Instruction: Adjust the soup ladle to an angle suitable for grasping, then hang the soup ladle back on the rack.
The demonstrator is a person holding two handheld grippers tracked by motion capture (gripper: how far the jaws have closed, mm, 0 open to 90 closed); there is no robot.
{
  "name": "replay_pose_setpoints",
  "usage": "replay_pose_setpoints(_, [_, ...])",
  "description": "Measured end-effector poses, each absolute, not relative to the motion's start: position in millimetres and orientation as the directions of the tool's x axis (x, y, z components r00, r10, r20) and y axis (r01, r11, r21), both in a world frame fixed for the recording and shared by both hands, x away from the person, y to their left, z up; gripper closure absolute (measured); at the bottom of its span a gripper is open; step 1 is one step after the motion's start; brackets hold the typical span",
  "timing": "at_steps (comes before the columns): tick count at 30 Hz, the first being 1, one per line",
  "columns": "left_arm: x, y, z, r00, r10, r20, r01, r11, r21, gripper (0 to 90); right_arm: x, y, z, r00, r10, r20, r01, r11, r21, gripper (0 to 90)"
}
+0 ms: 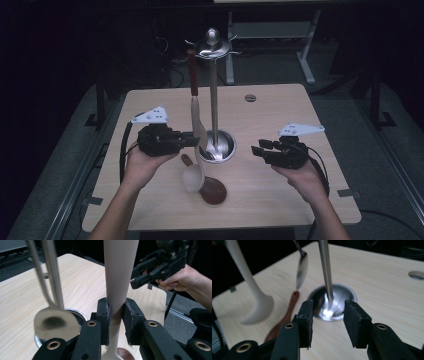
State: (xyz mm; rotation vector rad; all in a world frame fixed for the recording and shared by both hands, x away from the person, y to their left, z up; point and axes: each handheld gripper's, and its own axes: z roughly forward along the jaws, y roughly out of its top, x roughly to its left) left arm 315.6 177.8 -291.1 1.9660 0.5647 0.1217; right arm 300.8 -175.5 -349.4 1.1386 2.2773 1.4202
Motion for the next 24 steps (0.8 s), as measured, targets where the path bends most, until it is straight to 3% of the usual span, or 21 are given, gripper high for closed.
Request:
replay_pose_setpoints(11, [318, 152, -295, 0.884, 0.442, -0.155, 0.335, -0.365, 0.869, 76.2, 300, -156, -308, -0.745, 0.632, 0.211, 0.411, 0.187, 0.892, 58.8])
replay_pose_setpoints(24, [312, 132, -301, 0.867, 0.489, -0.100, 0.313, -0.376, 0.872, 76.2, 297, -117, -284, -0.800, 0.564, 0.204, 0.350, 0.164, 0.922, 58.6])
